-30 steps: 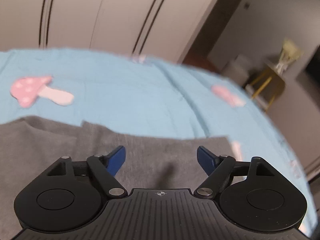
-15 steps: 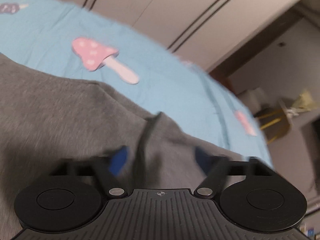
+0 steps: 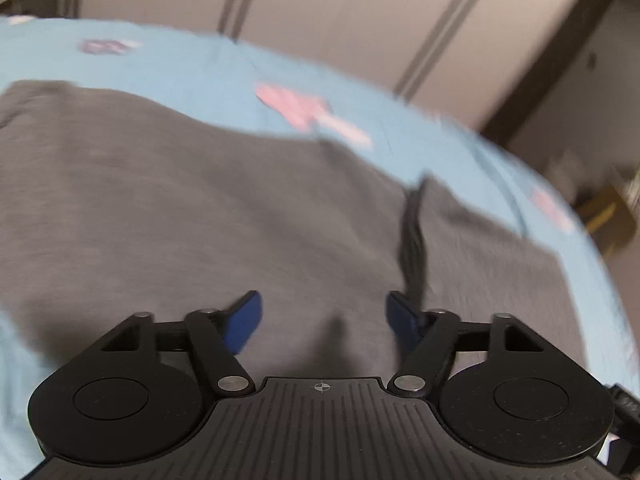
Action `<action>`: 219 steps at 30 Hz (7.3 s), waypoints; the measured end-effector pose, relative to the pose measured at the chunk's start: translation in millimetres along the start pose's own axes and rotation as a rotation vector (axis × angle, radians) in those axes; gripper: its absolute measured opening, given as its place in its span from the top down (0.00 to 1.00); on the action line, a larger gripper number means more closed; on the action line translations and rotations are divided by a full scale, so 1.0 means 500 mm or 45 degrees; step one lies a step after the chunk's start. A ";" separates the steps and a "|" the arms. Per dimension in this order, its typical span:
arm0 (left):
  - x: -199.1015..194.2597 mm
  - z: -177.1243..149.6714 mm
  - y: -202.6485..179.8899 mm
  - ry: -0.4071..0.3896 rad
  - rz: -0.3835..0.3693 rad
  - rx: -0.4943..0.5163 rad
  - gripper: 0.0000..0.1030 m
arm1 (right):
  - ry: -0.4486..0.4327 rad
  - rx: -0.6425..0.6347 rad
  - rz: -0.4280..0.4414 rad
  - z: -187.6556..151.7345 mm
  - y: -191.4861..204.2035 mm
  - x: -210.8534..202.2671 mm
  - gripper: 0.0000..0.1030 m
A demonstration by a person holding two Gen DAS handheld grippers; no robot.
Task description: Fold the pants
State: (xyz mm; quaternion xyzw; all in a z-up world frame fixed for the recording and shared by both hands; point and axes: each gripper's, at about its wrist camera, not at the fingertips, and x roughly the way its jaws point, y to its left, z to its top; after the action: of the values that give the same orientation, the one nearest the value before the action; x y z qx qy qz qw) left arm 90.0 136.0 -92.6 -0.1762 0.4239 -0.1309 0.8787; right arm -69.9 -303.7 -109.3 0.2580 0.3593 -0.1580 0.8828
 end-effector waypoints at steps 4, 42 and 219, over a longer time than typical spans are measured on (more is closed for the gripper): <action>-0.091 -0.008 0.144 -0.104 -0.093 -0.267 0.09 | -0.002 -0.038 -0.021 -0.005 0.012 0.001 0.10; -0.082 0.046 0.513 -0.338 -0.012 -0.869 0.20 | -0.006 -0.170 -0.118 -0.019 0.047 0.021 0.05; -0.011 -0.118 -0.017 0.133 0.007 -0.735 0.02 | -0.356 0.241 0.075 0.027 0.034 -0.135 0.22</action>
State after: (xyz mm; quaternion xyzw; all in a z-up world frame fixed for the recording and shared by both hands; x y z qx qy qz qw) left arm 39.4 118.4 -119.5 -0.4107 0.4887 -0.0115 0.7696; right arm -101.2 -291.0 -47.2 0.3258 0.2088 -0.1995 0.9002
